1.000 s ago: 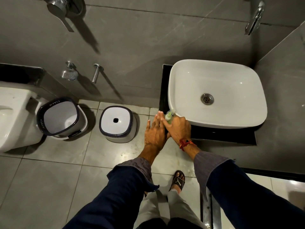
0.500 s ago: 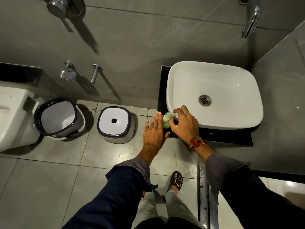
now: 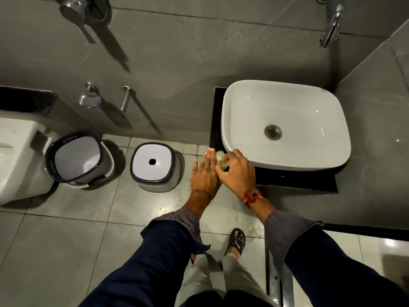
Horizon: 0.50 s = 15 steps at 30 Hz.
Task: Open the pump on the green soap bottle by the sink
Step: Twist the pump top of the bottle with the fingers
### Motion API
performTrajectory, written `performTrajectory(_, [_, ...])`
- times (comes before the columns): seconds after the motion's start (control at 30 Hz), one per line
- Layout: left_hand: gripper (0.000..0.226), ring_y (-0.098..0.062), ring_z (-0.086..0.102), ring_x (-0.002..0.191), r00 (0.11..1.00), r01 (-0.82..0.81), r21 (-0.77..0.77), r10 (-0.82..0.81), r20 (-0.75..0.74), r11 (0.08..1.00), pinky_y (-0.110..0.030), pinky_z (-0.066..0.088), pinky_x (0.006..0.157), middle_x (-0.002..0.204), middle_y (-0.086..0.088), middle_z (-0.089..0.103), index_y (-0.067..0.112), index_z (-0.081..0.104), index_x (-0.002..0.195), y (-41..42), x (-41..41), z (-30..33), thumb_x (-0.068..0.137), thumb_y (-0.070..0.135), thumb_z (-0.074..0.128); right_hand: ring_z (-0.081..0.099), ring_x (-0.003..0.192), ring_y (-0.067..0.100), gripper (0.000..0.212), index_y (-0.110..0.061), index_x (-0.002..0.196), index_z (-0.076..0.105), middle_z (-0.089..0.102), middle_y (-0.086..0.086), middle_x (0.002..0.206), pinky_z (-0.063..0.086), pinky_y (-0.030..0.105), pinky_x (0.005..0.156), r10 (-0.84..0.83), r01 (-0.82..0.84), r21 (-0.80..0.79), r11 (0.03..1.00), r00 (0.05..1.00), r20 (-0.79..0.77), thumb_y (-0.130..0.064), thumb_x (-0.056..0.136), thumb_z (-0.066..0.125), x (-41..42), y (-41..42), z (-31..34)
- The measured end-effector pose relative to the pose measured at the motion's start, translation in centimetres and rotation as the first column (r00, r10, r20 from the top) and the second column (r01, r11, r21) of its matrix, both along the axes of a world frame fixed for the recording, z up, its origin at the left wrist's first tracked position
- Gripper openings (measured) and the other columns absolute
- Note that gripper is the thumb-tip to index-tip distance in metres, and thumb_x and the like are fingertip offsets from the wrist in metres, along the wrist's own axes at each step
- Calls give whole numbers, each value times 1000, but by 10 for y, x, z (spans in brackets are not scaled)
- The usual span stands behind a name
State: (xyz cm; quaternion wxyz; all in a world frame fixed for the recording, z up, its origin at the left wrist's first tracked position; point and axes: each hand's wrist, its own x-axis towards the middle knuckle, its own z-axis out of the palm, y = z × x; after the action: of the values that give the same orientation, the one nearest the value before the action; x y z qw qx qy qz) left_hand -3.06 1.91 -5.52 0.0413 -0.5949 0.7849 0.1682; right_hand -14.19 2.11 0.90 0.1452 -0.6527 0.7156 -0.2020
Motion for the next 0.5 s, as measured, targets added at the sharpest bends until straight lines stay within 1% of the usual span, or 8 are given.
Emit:
performTrajectory(0.1, [89,-23,3,157,999,-27,18,27,-36,999,-49,10,127,170,-9,-3,8,-4,160,-2,1,1,99,60,35,62,76,22,19,-11,93,62,61,4,93,43,25,57,-36,35,14,999,997,61,-22,78,67,-7,1,-1])
performTrajectory(0.17, [93,-22,3,157,998,-37,19,38,-52,999,-48,9,126,170,-8,0,9,-5,160,-2,1,-1,98,66,33,62,87,24,32,-11,107,59,60,6,103,52,29,64,-8,5,27,1000,994,108,-12,75,67,-14,2,-2])
performTrajectory(0.2, [94,-21,4,157,998,-41,13,41,-55,999,-48,9,126,170,-8,1,9,-5,160,-2,1,-2,98,67,34,62,95,24,43,-11,115,57,59,6,110,56,31,72,39,-44,32,999,991,128,-8,74,67,-17,1,-2])
performTrajectory(0.23, [94,-21,4,157,998,-42,8,43,-54,999,-48,9,127,170,-8,1,9,-5,160,-2,1,-2,98,67,35,59,103,23,53,-12,123,54,57,6,117,57,32,81,106,-113,41,993,985,134,-6,73,68,-20,-2,-1])
performTrajectory(0.3, [93,-20,3,157,998,-38,8,38,-44,999,-47,9,127,170,-7,0,9,-6,160,-2,1,-4,99,65,36,54,113,22,63,-13,132,49,54,5,123,54,33,91,260,-268,92,959,961,94,-4,72,67,-24,-12,3])
performTrajectory(0.33, [92,-20,2,157,998,-38,9,39,-44,999,-47,9,127,170,-7,0,10,-6,160,-2,1,-4,99,64,36,52,113,22,62,-13,132,50,54,5,123,53,33,92,330,-335,138,932,942,59,-3,74,67,-24,-19,6])
performTrajectory(0.4, [92,-20,3,157,997,-45,16,46,-57,999,-47,8,128,170,-7,-1,10,-7,160,-2,1,-4,100,61,40,56,108,25,50,-10,127,55,55,9,119,54,35,88,422,-410,221,885,907,-10,-3,79,67,-21,-30,11])
performTrajectory(0.5, [90,-21,7,157,997,-49,0,49,-66,999,-47,10,127,170,-8,0,10,-4,160,0,1,-4,100,58,42,62,95,30,26,-3,111,63,59,15,111,53,35,79,464,-434,238,869,881,-91,-8,86,65,-14,-43,18])
